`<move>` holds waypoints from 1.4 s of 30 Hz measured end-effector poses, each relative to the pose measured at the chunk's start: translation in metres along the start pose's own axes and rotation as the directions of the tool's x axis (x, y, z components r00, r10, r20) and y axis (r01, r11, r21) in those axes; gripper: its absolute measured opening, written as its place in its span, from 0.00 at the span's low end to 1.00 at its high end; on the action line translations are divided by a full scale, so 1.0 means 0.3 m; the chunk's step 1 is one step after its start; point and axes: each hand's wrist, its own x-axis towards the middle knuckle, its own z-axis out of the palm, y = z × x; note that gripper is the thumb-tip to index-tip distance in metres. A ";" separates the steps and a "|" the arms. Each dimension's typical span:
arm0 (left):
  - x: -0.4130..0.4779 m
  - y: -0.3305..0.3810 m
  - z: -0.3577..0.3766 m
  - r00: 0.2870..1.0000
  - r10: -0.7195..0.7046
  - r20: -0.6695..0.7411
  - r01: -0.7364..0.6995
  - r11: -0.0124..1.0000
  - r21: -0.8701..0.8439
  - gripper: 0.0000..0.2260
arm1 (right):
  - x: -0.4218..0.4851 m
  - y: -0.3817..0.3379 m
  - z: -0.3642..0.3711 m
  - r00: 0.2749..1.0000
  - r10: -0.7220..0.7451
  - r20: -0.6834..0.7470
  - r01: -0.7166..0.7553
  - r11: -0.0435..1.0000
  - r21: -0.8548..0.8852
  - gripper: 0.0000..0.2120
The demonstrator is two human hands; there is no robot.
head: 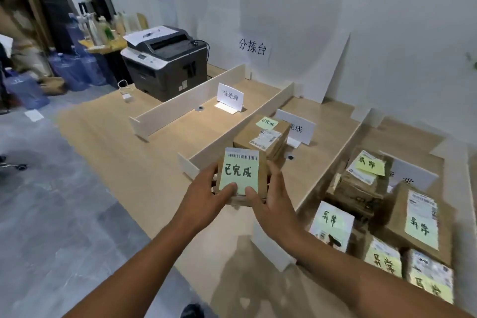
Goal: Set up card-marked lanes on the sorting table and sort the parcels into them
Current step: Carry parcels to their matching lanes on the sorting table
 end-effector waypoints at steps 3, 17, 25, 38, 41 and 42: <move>0.222 -0.139 -0.011 0.989 0.002 0.148 -0.005 1.000 0.022 0.17 | 0.122 0.111 0.118 0.986 0.148 -0.076 -0.146 0.989 0.034 0.31; 0.840 -0.552 0.064 0.835 -0.052 0.548 0.011 0.997 0.077 0.29 | 0.459 0.433 0.441 0.793 0.473 -0.383 -0.543 0.835 -0.092 0.37; 0.779 -0.427 0.046 0.946 0.029 0.324 -0.058 0.995 0.080 0.21 | 0.405 0.296 0.310 0.778 0.526 -0.343 -0.585 0.806 -0.092 0.36; 0.144 0.390 0.417 0.692 0.545 0.473 -0.554 0.821 -0.135 0.31 | -0.349 -0.208 -0.510 0.795 0.100 -0.598 -0.470 0.725 -0.504 0.34; -0.154 0.570 0.570 0.597 0.607 0.524 -0.586 0.777 -0.232 0.35 | -0.668 -0.323 -0.670 0.755 0.024 -0.656 -0.487 0.690 -0.535 0.34; -0.257 0.628 0.620 0.568 0.627 0.534 -0.602 0.758 -0.250 0.36 | -0.779 -0.357 -0.721 0.733 0.001 -0.680 -0.497 0.683 -0.535 0.34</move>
